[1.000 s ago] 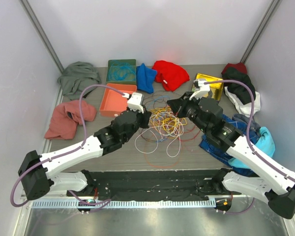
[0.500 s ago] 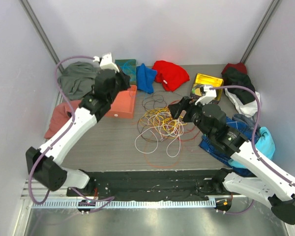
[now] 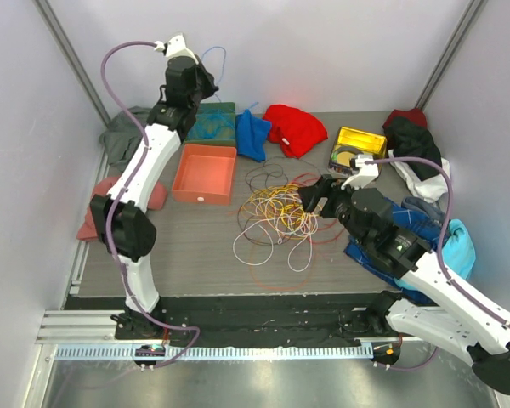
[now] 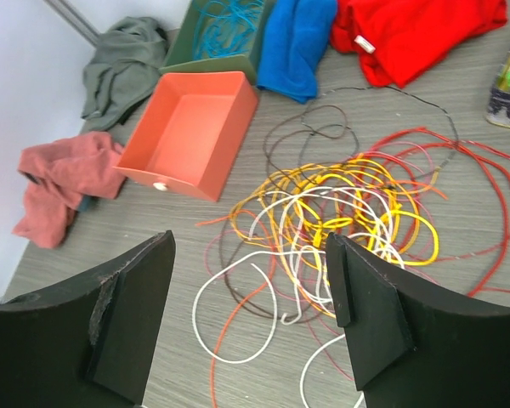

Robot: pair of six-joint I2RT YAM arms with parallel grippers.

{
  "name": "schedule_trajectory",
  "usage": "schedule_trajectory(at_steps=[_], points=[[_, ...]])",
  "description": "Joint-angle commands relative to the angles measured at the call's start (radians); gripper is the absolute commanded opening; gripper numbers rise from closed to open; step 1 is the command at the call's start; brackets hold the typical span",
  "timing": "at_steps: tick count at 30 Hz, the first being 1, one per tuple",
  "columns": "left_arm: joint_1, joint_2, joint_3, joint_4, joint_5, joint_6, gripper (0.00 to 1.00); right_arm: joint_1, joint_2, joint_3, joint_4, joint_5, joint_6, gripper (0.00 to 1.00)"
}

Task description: Untangle the cables

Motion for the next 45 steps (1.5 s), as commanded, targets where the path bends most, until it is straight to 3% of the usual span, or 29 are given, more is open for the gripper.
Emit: schedule_trajectory(at_steps=[1,12,24,25,27,28,29,32,36,37,41,45], points=[[0.063,0.137,0.162,-0.026,0.005,0.031,0.00,-0.002,-0.054,-0.040,0.048,0.081,-0.026,0.79],[0.148,0.465,0.342,0.060,0.074,-0.018,0.00,-0.002,-0.034,-0.100,0.086,0.148,-0.054,0.79],[0.146,0.583,0.333,0.006,0.122,0.004,0.01,-0.003,0.017,-0.096,0.092,0.147,-0.075,0.78],[0.146,0.582,0.319,0.003,0.122,0.004,0.04,-0.003,0.017,-0.096,0.091,0.147,-0.077,0.78],[0.146,0.571,0.298,0.010,0.116,0.007,0.20,-0.005,0.014,-0.097,0.092,0.148,-0.077,0.78],[0.146,0.564,0.279,0.015,0.103,0.016,0.29,-0.003,0.015,-0.097,0.092,0.147,-0.078,0.78],[0.146,0.545,0.273,0.015,0.094,0.019,0.49,-0.003,0.014,-0.096,0.092,0.145,-0.078,0.78],[0.146,0.508,0.265,0.009,0.059,0.050,0.73,-0.005,0.014,-0.096,0.094,0.141,-0.074,0.79],[0.148,0.433,0.250,0.009,0.007,0.076,0.82,-0.005,0.009,-0.096,0.092,0.132,-0.067,0.78],[0.146,0.412,0.238,0.018,-0.010,0.076,0.89,-0.005,0.008,-0.097,0.094,0.130,-0.063,0.78],[0.135,0.207,0.086,0.084,-0.042,0.051,0.91,-0.005,-0.008,-0.110,0.094,0.127,-0.055,0.78],[0.060,0.009,-0.076,0.093,-0.078,0.059,0.92,-0.005,0.031,-0.137,0.069,0.207,-0.020,1.00]])
